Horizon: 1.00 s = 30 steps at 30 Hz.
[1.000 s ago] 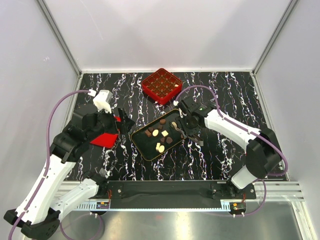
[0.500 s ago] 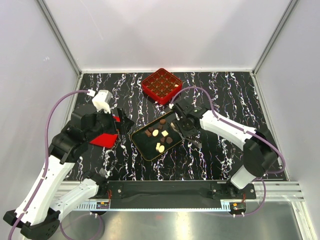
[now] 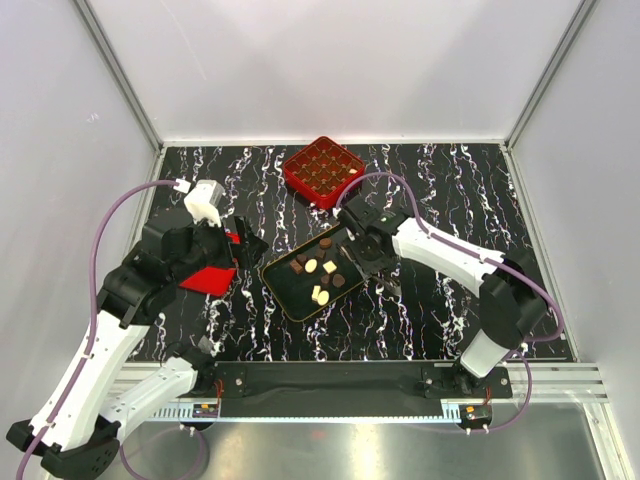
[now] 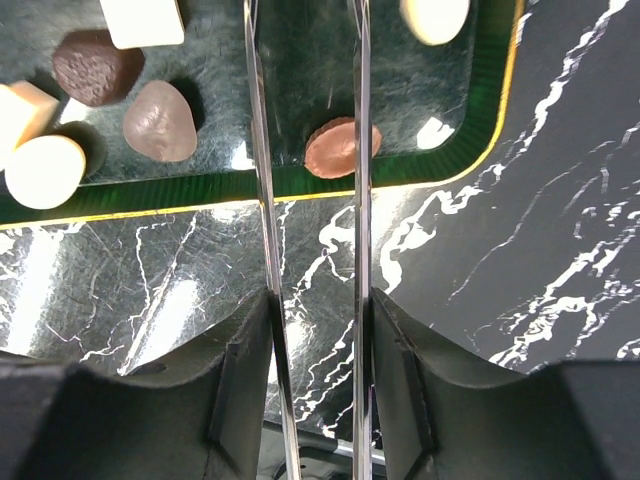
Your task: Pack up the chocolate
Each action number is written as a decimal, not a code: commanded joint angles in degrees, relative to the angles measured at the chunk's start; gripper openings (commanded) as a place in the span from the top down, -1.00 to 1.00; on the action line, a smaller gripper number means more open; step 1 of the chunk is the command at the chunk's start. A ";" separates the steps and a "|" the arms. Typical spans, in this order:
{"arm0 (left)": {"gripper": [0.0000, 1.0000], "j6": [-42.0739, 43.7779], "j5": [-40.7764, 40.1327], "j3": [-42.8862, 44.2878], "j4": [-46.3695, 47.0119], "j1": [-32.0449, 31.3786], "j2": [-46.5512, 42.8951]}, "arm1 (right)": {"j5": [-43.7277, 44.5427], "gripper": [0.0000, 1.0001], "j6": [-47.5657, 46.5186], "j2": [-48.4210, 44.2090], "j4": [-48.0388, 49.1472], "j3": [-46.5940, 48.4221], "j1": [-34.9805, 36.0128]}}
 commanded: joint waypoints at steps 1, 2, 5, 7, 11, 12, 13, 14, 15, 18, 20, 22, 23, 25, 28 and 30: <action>-0.98 0.47 0.33 2.07 2.53 0.32 -0.45 | 2.36 0.06 -0.59 -1.75 -1.97 4.17 0.68; -0.98 0.47 0.42 2.33 2.44 0.24 -0.11 | 2.45 0.07 -0.59 -2.10 -2.14 4.53 0.68; -0.98 0.82 0.34 2.59 2.27 0.32 0.07 | 3.33 0.08 -0.33 -2.98 -2.41 5.84 0.68; -0.98 0.91 0.16 2.68 2.27 0.32 0.07 | 3.42 0.10 -0.33 -2.98 -3.11 7.77 0.68; -0.98 0.91 -0.28 3.73 1.83 0.24 0.16 | 4.21 0.10 -0.41 -1.32 -4.78 13.04 0.68; -0.98 1.08 -0.19 3.91 1.65 0.32 -0.01 | 4.64 0.09 -0.68 -0.70 -5.22 14.36 0.68; -0.98 1.17 -0.28 4.26 1.57 0.32 -0.19 | 5.69 0.10 -0.85 0.00 -6.27 17.16 0.68; -0.98 1.17 -0.28 4.35 1.56 0.32 -0.19 | 6.40 0.10 -1.11 1.49 -6.54 18.58 0.68; -0.98 1.35 -0.37 4.35 1.56 0.32 -0.36 | 7.71 0.10 -1.64 2.29 -6.80 20.07 0.59; -0.98 1.44 -0.63 4.27 1.56 0.32 -0.37 | 8.86 0.10 -4.19 6.06 -6.98 26.40 -0.55; -0.98 1.35 -0.63 4.26 1.39 0.32 -0.19 | 10.97 0.11 -4.98 9.91 -6.81 32.46 -2.21; -0.98 1.17 -0.28 4.09 1.56 0.32 -0.54 | 10.63 0.13 -5.69 14.13 -7.41 39.55 -4.66; -0.98 1.17 -0.28 3.92 1.83 0.32 -0.63 | 9.76 0.13 -5.51 15.64 -8.38 42.03 -5.12; -0.98 1.26 -0.54 3.74 1.57 0.32 -0.54 | 8.61 0.10 -5.51 18.10 -12.75 47.94 -5.30; -0.98 1.44 -0.63 3.92 1.22 0.32 -0.54 | 5.01 0.02 -4.73 17.07 -13.31 43.66 -5.21; -0.98 1.61 -0.54 3.65 1.30 0.32 -0.80 | 1.60 0.01 -3.76 12.68 -11.22 36.48 -4.95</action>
